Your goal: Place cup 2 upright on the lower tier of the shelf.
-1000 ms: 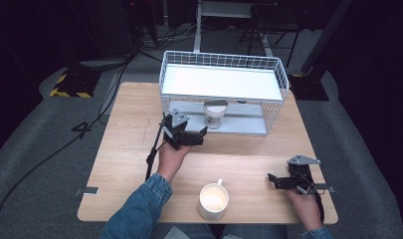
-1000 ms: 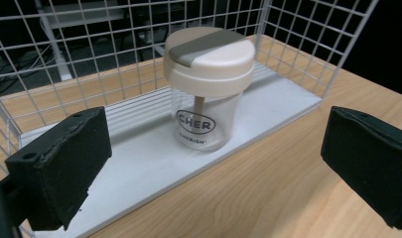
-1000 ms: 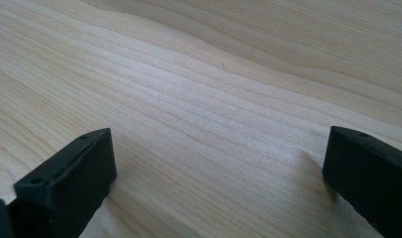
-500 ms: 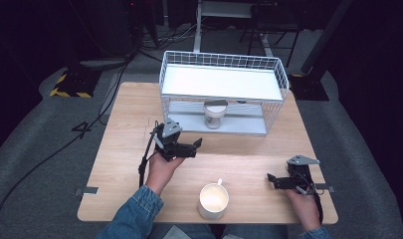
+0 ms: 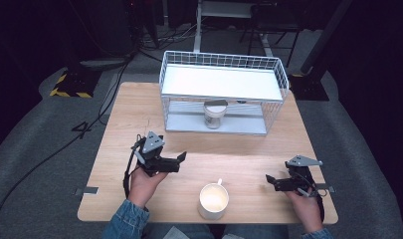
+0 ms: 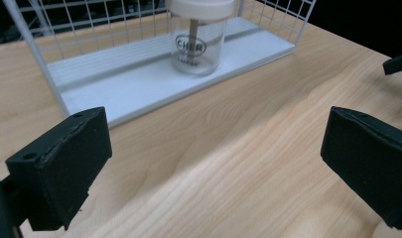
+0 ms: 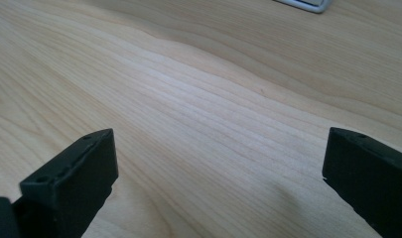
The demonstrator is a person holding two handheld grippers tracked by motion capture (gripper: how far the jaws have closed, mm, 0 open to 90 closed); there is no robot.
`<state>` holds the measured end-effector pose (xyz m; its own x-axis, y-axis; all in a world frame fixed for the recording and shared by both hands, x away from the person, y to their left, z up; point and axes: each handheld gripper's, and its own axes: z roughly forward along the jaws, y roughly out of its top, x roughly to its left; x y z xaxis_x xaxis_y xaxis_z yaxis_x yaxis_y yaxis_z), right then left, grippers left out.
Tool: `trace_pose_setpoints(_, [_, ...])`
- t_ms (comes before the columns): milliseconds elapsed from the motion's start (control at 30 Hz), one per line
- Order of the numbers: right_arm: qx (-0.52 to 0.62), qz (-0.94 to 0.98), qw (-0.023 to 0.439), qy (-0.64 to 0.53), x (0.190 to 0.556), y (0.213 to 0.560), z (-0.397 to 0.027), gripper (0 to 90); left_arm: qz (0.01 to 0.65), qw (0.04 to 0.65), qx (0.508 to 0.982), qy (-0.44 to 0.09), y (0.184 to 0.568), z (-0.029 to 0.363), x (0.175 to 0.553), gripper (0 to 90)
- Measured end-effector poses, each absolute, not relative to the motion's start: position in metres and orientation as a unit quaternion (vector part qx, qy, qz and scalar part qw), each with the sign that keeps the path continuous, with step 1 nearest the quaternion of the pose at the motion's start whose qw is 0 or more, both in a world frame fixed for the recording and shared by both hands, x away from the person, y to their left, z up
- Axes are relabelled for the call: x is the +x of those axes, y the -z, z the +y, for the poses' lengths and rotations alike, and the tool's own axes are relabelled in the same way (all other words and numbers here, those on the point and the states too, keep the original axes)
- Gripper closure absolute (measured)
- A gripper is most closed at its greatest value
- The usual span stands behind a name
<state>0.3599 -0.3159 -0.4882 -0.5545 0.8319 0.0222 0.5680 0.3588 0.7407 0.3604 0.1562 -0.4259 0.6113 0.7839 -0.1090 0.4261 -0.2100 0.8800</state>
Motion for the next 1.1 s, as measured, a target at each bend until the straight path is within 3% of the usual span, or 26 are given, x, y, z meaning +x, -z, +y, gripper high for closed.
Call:
trace_pose_setpoints(167, [0.421,0.806,0.176,-0.377,0.352,0.479,-0.313,0.9,0.402,0.441,0.776,-0.203,0.437,0.17,0.355,0.1])
trace_pose_setpoints(467, [0.385,0.815,0.16,-0.404,0.335,0.463,-0.299,0.9,0.447,0.414,0.768,-0.196,0.462,0.192,0.341,0.7])
trace_pose_setpoints(1100, [0.265,0.847,0.064,-0.456,0.289,0.449,-0.236,1.1,0.497,0.36,0.764,-0.202,0.495,0.225,0.341,1.8])
